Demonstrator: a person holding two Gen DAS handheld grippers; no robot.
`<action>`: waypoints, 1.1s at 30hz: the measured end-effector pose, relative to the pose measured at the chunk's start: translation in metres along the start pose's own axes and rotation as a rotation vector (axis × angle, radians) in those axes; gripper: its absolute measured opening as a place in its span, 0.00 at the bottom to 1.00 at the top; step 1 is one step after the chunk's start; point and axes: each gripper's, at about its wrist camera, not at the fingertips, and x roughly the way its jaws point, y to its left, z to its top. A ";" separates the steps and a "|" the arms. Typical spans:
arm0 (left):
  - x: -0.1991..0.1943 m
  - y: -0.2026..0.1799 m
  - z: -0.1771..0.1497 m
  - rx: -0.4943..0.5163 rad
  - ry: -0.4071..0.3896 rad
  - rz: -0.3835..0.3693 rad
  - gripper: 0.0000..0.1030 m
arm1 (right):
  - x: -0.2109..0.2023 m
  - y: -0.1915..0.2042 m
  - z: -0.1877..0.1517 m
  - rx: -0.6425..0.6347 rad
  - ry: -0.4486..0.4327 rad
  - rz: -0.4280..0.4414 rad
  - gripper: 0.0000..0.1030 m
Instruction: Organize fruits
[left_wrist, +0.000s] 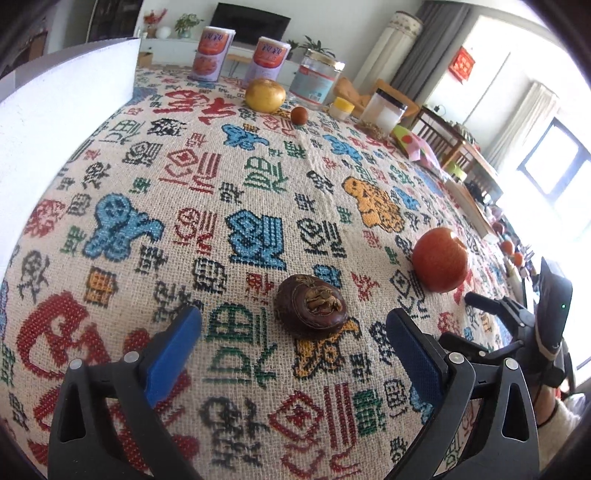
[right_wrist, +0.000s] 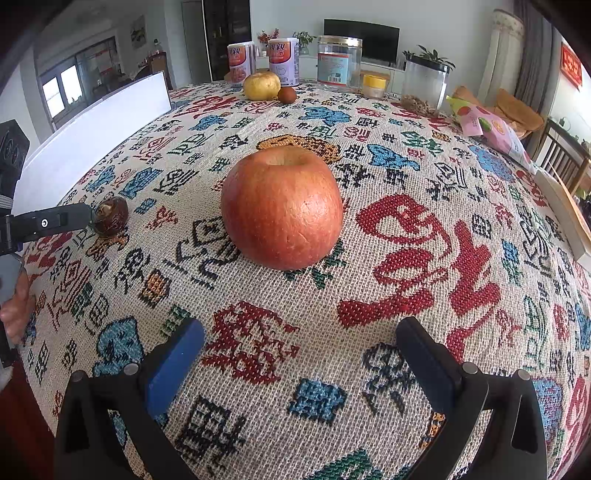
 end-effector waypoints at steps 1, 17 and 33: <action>0.004 -0.008 0.000 0.041 0.017 0.037 0.97 | 0.001 0.000 0.000 -0.001 0.000 0.001 1.00; -0.038 -0.029 0.006 0.081 -0.011 0.168 0.45 | 0.023 0.005 0.078 0.031 0.063 0.066 0.67; -0.211 0.222 0.062 -0.551 -0.180 0.321 0.45 | -0.028 0.258 0.237 -0.145 -0.060 0.618 0.67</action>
